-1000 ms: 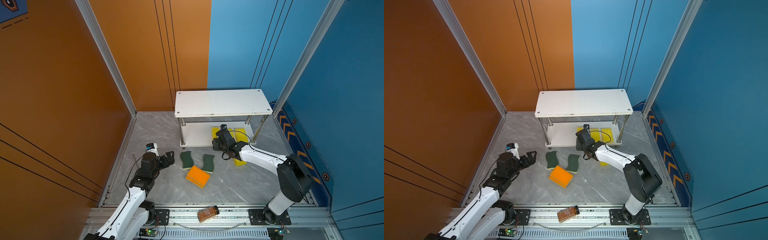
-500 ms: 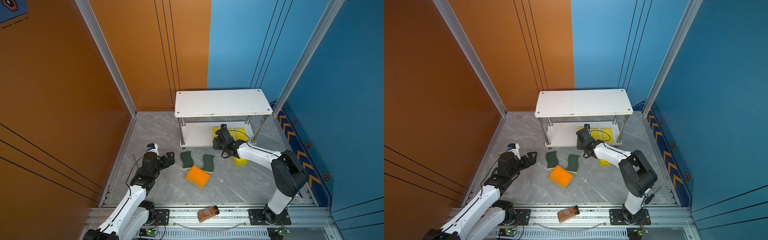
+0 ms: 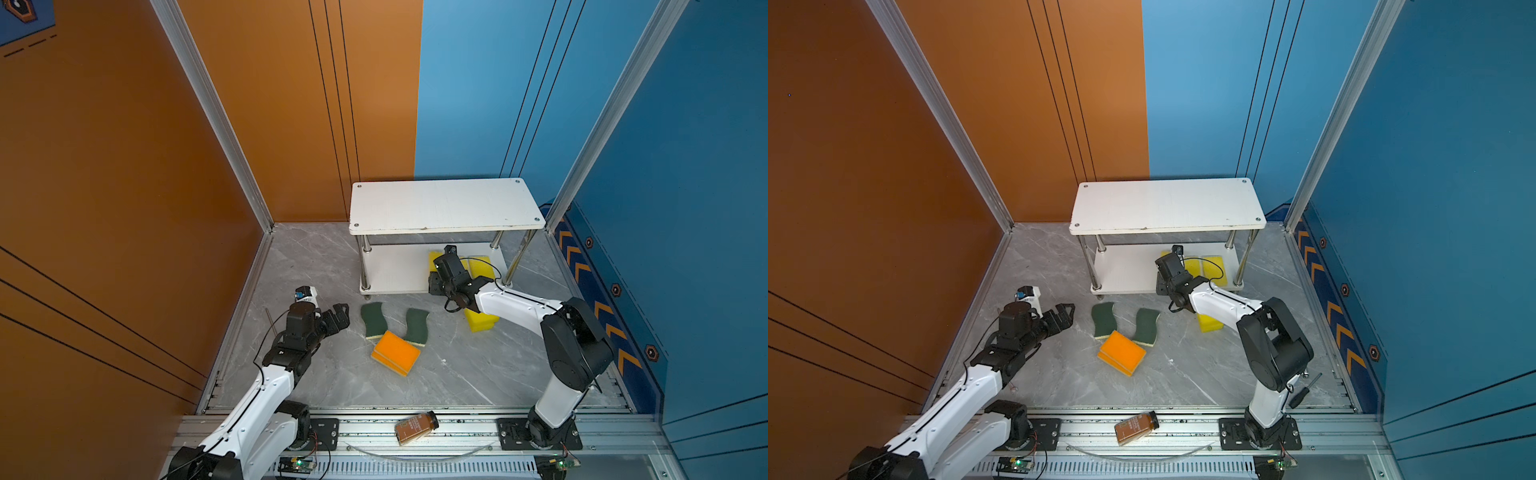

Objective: Place and organize the cleaning sponges onto the shelf
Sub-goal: 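Lower the yellow sponge beside the other two and open the right gripper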

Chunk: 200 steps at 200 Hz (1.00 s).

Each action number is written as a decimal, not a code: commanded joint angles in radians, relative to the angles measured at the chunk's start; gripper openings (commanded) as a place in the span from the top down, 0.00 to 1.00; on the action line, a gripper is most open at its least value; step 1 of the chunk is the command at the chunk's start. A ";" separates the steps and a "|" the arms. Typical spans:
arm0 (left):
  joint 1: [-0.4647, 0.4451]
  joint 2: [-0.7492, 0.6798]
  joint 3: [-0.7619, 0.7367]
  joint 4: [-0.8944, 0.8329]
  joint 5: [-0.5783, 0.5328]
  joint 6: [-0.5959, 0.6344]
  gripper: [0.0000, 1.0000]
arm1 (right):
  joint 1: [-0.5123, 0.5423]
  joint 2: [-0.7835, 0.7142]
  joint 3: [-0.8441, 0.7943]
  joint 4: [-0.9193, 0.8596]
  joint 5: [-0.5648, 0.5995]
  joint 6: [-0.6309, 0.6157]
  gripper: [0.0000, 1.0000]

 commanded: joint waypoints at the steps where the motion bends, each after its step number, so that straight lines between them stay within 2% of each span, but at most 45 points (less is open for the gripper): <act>1: 0.011 0.012 0.032 0.031 -0.001 0.013 0.02 | -0.007 0.020 0.025 -0.003 0.020 -0.007 0.40; 77: 0.011 0.024 0.034 0.038 0.009 0.011 0.02 | -0.007 0.029 0.038 -0.020 0.022 -0.026 0.40; 121: 0.011 0.016 0.036 0.033 0.007 0.011 0.02 | 0.021 0.045 0.061 -0.061 0.069 -0.059 0.39; 200: 0.011 0.014 0.032 0.031 0.008 0.011 0.02 | 0.027 0.054 0.062 -0.066 0.081 -0.049 0.39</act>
